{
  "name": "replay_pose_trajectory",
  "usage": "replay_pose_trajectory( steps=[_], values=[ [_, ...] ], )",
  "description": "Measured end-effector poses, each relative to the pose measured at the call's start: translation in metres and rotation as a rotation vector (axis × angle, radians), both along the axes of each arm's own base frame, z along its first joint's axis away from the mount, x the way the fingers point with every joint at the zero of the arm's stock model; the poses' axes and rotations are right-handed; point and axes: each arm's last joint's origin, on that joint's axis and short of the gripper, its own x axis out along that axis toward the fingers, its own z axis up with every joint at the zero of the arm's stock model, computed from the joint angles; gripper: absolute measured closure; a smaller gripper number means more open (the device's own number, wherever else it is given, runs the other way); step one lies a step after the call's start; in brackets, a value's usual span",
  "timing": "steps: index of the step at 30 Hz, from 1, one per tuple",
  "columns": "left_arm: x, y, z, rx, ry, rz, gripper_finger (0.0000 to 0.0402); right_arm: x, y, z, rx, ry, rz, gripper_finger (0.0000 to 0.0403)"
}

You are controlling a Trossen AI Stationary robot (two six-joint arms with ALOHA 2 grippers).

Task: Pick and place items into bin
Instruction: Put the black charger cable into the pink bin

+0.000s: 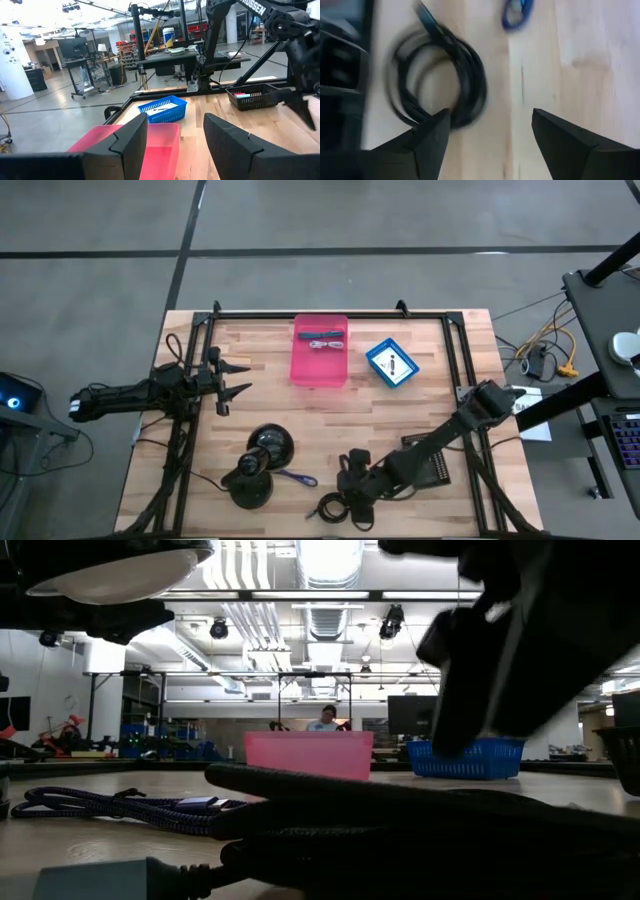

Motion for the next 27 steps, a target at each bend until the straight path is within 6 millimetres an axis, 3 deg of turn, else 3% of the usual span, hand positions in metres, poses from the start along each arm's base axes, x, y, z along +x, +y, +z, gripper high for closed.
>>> replay_pose_trajectory(
  steps=[12, 19, 27],
  values=[
    [0.0, 0.0, 0.0, 0.002, 0.003, 0.0, 0.0222, 0.009, 0.005, -0.027, 0.017, 0.087, 0.004, 0.0148],
    [0.0, 0.0, 0.0, 0.002, 0.003, 0.0, 0.0222, 0.01, 0.001, -0.022, 0.036, 0.095, 0.003, 0.0156],
    [0.0, 0.0, 0.0, 0.002, 0.003, 0.0, 0.0222, 0.015, -0.002, -0.002, 0.067, 0.044, -0.01, 0.0158]
  ],
)
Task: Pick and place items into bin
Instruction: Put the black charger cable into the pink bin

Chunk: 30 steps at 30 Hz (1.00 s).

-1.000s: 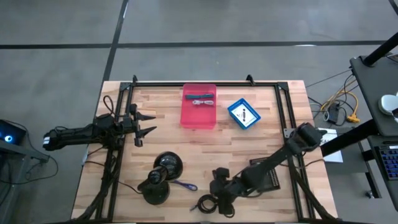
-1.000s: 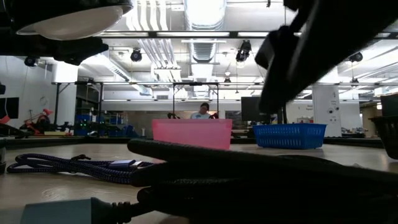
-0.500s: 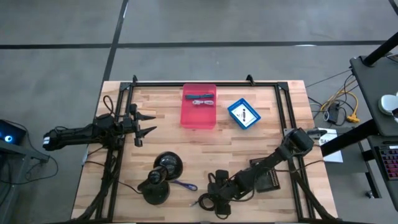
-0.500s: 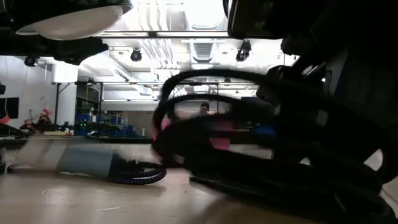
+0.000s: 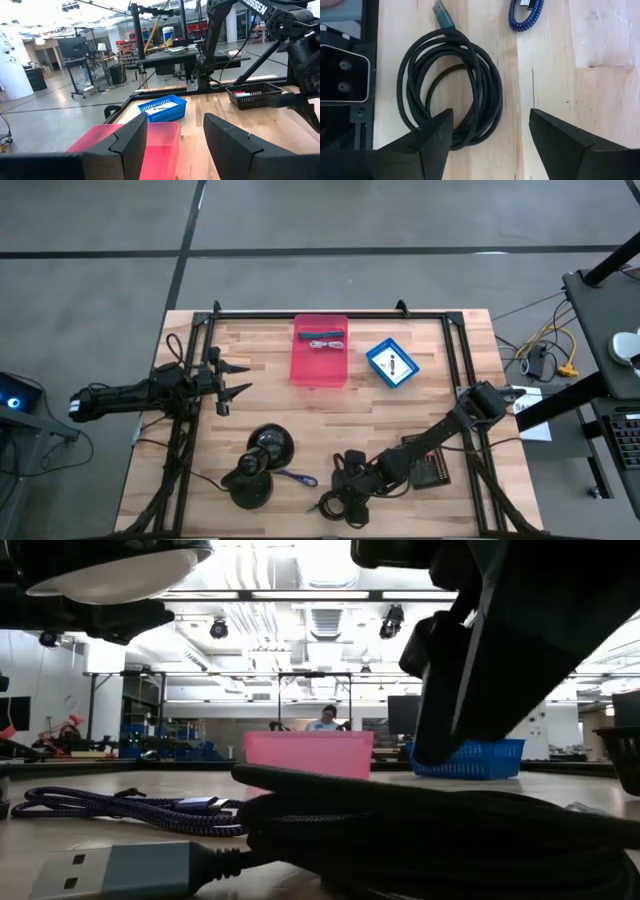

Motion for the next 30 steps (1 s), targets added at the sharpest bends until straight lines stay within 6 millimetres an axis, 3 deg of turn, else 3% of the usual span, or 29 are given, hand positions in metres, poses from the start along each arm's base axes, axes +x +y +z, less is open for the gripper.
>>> replay_pose_trajectory(
  steps=[16, 22, 30],
  values=[
    [0.0, 0.0, 0.0, 0.0, 0.0, 0.0, 0.0222, 0.006, 0.001, -0.028, 0.002, 0.049, 0.013, 0.0164],
    [0.0, 0.0, 0.0, 0.0, 0.001, 0.0, 0.0222, 0.007, -0.001, -0.028, 0.005, 0.061, 0.019, 0.0214],
    [0.0, 0.0, 0.0, 0.0, 0.0, 0.0, 0.0222, 0.006, 0.0, -0.028, 0.015, 0.084, 0.098, 0.0311]
  ],
)
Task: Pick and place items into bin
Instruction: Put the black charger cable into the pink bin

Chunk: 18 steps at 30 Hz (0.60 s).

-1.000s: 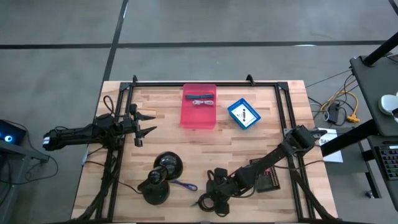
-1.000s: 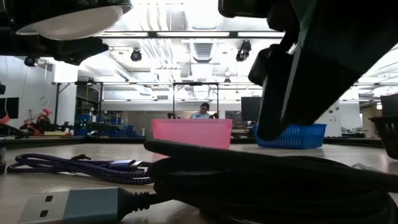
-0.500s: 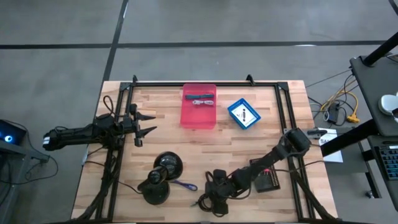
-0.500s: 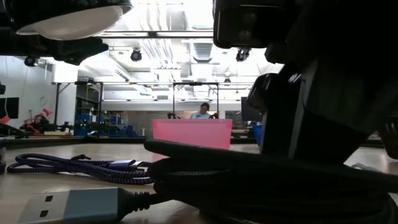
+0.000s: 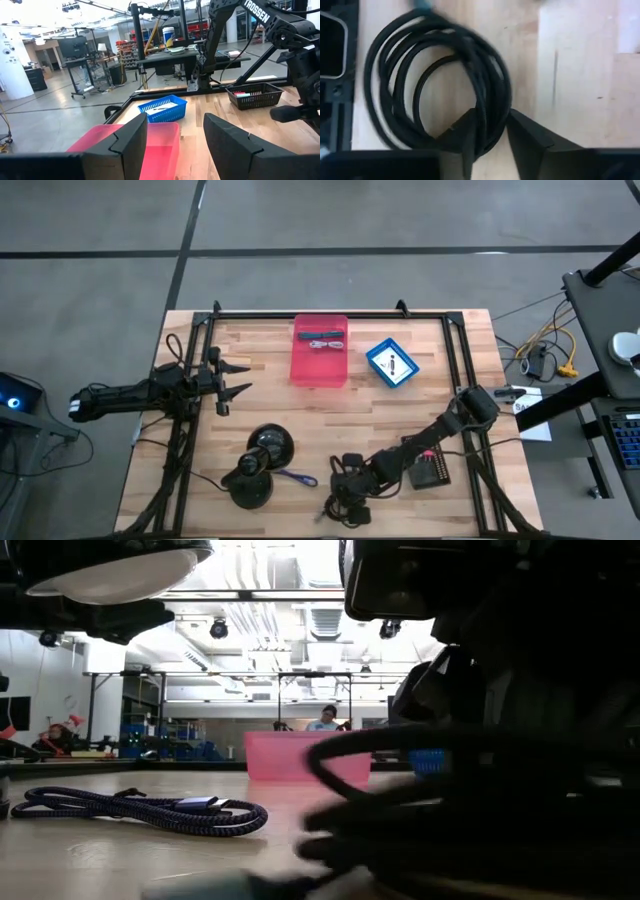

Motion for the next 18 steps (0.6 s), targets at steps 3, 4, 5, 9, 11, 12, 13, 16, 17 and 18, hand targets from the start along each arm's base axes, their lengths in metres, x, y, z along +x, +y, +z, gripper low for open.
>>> replay_pose_trajectory(
  steps=[3, 4, 5, 9, 11, 12, 13, 16, 17, 18],
  values=[
    [0.0, 0.0, 0.0, 0.0, -0.001, 0.0, 0.0222, 0.0, -0.001, 0.001, 0.026, 0.016, 0.028, 0.0353],
    [0.0, 0.0, 0.0, 0.0, 0.0, 0.0, 0.0222, 0.0, -0.001, 0.001, 0.035, 0.023, 0.032, 0.0368],
    [0.0, 0.0, 0.0, 0.0, 0.001, 0.0, 0.0222, 0.0, -0.002, 0.001, 0.039, 0.028, 0.038, 0.038],
    [0.0, 0.0, 0.0, 0.0, 0.0, 0.0, 0.0222, -0.006, -0.005, 0.005, 0.008, 0.072, 0.066, 0.0386],
    [0.0, 0.0, 0.0, 0.0, 0.0, 0.0, 0.0222, -0.009, -0.01, 0.008, -0.017, 0.099, 0.061, 0.0387],
    [0.0, 0.0, 0.0, 0.0, -0.001, 0.0, 0.0222, -0.011, -0.013, 0.011, -0.041, 0.112, 0.052, 0.0387],
    [0.0, 0.0, 0.0, 0.0, 0.0, 0.0, 0.0222, -0.013, -0.017, 0.014, -0.069, 0.123, 0.04, 0.0387],
    [0.0, 0.0, 0.0, 0.0, -0.001, 0.0, 0.0222, -0.015, -0.031, 0.027, -0.157, 0.116, 0.008, 0.0388],
    [0.0, 0.0, 0.0, 0.0, -0.003, 0.0, 0.0222, -0.016, -0.036, 0.033, -0.198, 0.105, -0.006, 0.0388],
    [0.0, 0.0, 0.0, -0.001, -0.001, 0.0, 0.0222, -0.016, -0.041, 0.039, -0.236, 0.084, -0.019, 0.0388]
  ],
)
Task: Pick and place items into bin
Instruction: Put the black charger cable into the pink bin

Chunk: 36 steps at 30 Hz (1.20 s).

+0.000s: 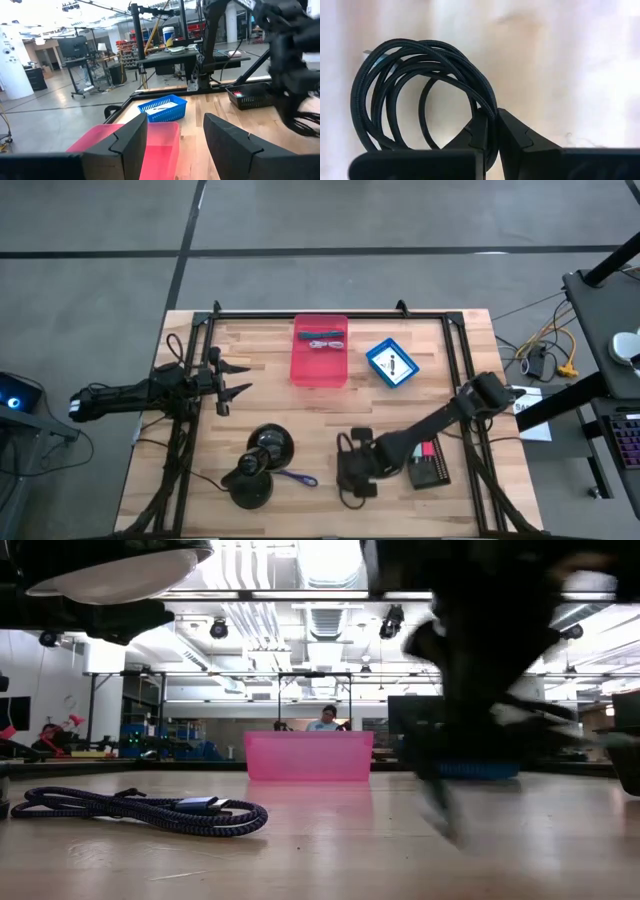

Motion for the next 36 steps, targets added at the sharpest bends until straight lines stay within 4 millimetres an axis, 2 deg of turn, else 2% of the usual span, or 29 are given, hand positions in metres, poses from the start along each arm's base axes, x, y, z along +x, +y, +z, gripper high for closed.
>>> replay_pose_trajectory(
  steps=[9, 16, 22, 26, 30, 36],
  values=[
    [0.0, 0.0, 0.0, -0.005, 0.0, 0.0, 0.0222, 0.002, -0.058, 0.066, -0.369, -0.271, -0.116, 0.0389],
    [0.0, 0.0, 0.0, -0.005, -0.003, 0.0, 0.0222, 0.007, -0.132, 0.097, -0.452, -0.334, -0.312, 0.039],
    [0.0, 0.0, 0.0, -0.005, 0.0, 0.0, 0.0222, 0.021, -0.202, 0.102, -0.347, -0.38, -0.376, 0.039],
    [0.0, 0.0, 0.0, -0.005, -0.001, 0.0, 0.0222, 0.029, -0.24, 0.099, -0.272, -0.433, -0.385, 0.039],
    [0.0, 0.0, 0.0, -0.005, 0.0, 0.0, 0.0222, 0.029, -0.269, 0.094, -0.24, -0.438, -0.435, 0.039],
    [0.0, 0.0, 0.0, -0.005, -0.002, 0.0, 0.0222, 0.038, -0.298, 0.071, -0.147, -0.45, -0.497, 0.039]
  ],
)
